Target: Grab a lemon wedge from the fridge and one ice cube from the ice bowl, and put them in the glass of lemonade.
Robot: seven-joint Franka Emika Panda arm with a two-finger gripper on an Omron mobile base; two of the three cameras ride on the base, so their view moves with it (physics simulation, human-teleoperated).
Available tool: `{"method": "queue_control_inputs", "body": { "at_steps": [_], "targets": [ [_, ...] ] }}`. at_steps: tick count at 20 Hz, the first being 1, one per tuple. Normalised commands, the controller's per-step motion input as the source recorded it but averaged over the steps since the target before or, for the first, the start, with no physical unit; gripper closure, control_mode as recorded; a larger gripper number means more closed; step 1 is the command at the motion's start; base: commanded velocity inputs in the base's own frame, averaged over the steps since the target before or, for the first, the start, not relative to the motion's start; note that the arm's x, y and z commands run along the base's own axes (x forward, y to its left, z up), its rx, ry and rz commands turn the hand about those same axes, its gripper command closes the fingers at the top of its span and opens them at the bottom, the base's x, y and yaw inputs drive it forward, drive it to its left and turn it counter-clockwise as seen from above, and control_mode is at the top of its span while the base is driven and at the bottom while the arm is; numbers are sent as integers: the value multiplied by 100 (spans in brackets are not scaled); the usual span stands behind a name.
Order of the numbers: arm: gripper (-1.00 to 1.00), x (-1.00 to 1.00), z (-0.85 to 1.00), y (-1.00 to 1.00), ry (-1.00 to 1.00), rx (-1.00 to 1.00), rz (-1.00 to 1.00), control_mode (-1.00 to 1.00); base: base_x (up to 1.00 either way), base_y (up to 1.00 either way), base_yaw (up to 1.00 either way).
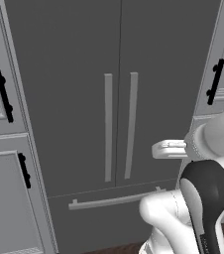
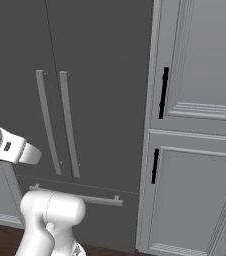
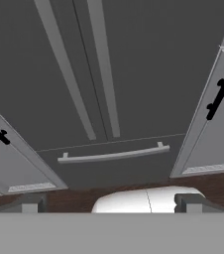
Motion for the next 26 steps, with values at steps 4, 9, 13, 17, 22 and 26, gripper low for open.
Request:
{"method": "queue_control_inputs", "body": {
  "at_steps": [4,9,13,17,22,26],
  "targets": [
    [-100,0,0,0,0,0,0,100,-42,-16,0],
    [-100,0,0,0,0,0,0,100,-46,-6,0],
    [-100,0,0,0,0,0,0,100,-41,-2,0],
    [-100,0,0,0,0,0,0,100,-40,-1,0],
    [-100,0,0,0,0,0,0,100,-44,-4,0],
    [-100,0,0,0,0,0,0,100,-24,-1,0]
  ]
}}
